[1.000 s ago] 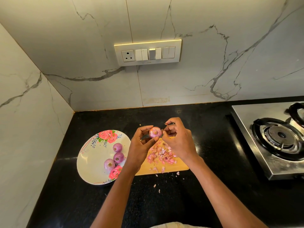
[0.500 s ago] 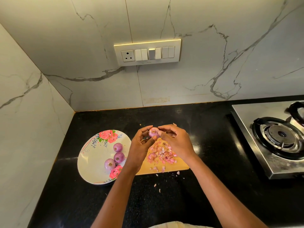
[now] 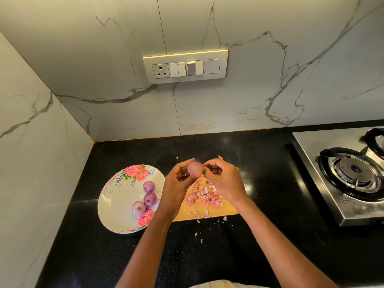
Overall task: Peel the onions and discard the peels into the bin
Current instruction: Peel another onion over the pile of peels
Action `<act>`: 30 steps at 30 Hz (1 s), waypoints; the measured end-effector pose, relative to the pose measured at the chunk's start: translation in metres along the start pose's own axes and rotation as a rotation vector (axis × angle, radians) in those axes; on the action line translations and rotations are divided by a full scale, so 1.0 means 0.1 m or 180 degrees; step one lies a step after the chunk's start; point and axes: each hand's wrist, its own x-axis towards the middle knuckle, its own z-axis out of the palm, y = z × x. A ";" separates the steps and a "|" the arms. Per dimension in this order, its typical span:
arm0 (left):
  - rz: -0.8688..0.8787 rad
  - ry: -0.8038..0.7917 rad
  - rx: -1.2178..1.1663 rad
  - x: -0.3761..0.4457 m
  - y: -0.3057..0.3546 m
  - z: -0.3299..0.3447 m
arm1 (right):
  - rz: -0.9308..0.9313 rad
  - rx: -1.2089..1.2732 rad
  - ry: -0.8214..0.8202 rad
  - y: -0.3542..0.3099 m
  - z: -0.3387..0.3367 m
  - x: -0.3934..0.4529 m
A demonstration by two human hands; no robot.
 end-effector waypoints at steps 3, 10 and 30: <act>0.0091 0.0033 0.0053 0.01 0.04 0.00 | 0.0176 0.0514 -0.0094 0.00 0.00 0.00; -0.0050 -0.0007 -0.0112 0.05 -0.03 -0.04 | 0.0085 0.0720 -0.0278 0.01 -0.05 0.01; -0.0113 0.0036 -0.0038 0.07 -0.07 -0.04 | 0.0507 0.0626 -0.0119 0.09 -0.03 0.01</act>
